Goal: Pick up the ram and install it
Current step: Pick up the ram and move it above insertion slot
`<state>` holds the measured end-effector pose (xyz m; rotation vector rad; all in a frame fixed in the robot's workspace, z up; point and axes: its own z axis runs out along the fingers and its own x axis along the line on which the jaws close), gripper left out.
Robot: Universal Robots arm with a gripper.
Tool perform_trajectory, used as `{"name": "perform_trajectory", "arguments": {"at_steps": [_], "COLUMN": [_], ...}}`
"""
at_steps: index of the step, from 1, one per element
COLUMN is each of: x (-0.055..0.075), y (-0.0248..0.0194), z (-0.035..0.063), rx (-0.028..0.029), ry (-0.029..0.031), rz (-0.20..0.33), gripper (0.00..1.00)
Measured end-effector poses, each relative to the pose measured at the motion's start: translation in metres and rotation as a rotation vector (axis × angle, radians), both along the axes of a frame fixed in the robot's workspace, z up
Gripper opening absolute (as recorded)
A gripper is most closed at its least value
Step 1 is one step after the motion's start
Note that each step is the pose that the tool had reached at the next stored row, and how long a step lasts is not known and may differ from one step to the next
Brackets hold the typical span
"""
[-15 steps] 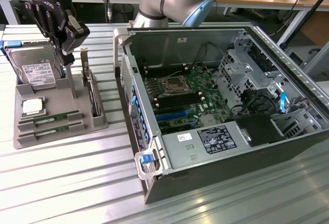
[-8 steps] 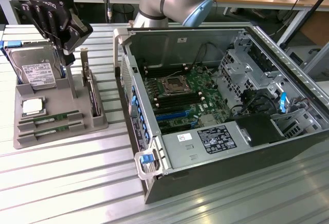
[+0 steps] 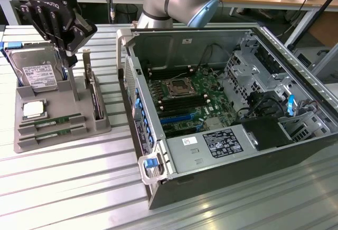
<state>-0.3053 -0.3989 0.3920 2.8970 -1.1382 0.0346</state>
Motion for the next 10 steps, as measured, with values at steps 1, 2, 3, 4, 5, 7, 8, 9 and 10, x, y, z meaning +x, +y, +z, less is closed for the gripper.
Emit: {"name": "perform_trajectory", "arguments": {"at_steps": [1,2,3,4,5,7,8,9,10], "x": [0.0000,0.0000,0.0000,0.0000,0.0000,0.0000,0.0000,0.0000,0.0000], "y": [0.0000,0.0000,0.0000,0.0000,0.0000,0.0000,0.0000,0.0000,0.0000], "z": [0.0000,0.0000,0.0000,0.0000,0.0000,0.0000,-0.0001,-0.0001,-0.0001], "rx": [-0.0001,-0.0003,-0.0004,-0.0005,-0.0007,-0.0014,-0.0018,-0.0023,-0.0026], "ry": [0.0000,0.0000,0.0001,0.0000,0.0000,0.0000,0.0000,0.0000,0.0000], "rz": [0.006,0.011,0.016,0.023,0.033,0.056,0.068,0.081,0.091], "gripper": [0.11,0.11,0.11,0.11,0.11,0.11,0.11,0.11,0.11]}}
